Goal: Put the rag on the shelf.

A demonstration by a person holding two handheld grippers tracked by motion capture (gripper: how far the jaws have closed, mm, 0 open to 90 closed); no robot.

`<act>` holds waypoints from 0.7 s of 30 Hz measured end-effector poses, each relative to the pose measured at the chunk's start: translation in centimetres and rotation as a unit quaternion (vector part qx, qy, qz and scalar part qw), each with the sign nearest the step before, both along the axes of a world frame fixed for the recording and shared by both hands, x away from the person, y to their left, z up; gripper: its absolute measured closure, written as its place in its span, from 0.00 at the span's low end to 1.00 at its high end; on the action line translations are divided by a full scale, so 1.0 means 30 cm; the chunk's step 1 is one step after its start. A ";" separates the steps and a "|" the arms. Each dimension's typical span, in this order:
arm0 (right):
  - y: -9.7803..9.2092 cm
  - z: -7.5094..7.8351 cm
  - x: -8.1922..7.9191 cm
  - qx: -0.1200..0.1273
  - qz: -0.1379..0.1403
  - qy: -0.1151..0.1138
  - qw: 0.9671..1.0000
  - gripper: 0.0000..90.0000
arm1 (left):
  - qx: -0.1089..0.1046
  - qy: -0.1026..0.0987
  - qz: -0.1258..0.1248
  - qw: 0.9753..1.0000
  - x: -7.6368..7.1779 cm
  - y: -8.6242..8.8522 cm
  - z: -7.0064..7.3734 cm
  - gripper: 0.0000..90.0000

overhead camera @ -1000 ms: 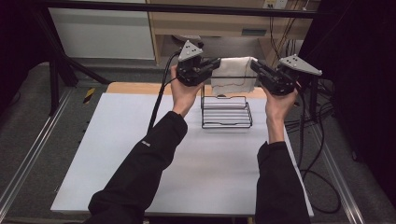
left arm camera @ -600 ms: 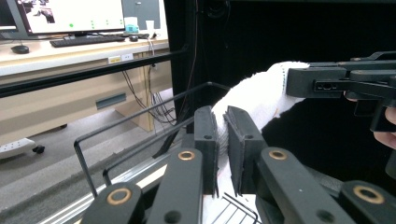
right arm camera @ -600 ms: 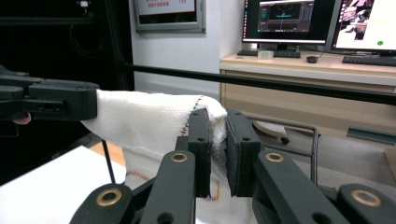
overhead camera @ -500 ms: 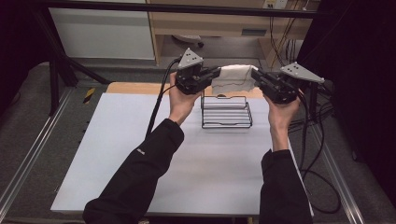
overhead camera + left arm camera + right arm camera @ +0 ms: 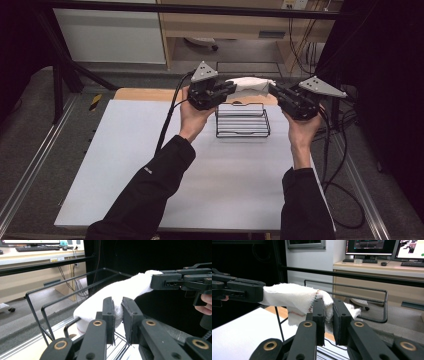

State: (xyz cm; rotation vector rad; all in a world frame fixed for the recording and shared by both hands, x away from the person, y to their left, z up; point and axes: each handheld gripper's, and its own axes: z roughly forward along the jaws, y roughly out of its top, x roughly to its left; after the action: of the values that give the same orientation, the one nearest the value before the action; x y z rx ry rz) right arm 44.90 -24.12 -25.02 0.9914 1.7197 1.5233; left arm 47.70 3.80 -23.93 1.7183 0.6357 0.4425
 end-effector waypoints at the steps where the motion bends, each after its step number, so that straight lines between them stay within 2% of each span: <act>1: 0.001 -0.004 0.001 -0.001 0.000 0.002 1.000 0.91 | 0.000 0.003 0.000 1.000 0.001 0.001 -0.003 0.88; 7: 0.000 -0.031 0.009 -0.003 0.002 0.006 1.000 0.91 | 0.002 0.014 -0.003 1.000 0.004 0.009 0.001 0.86; 12: -0.005 -0.040 0.012 -0.001 0.003 0.007 1.000 0.91 | -0.004 0.020 0.006 1.000 0.007 0.026 0.050 0.85; 17: -0.003 -0.042 0.011 -0.005 0.002 0.006 1.000 0.91 | -0.005 0.027 0.019 0.999 0.026 0.014 0.099 0.92; 21: -0.007 -0.046 0.012 -0.004 0.004 0.008 1.000 0.91 | 0.003 0.042 0.019 0.999 0.042 -0.014 0.099 0.98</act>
State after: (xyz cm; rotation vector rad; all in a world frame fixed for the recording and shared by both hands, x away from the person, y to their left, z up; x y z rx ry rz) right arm 45.25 -24.33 -26.41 0.9965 1.7406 1.5172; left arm 48.97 3.39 -20.94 1.7405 0.7286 0.4018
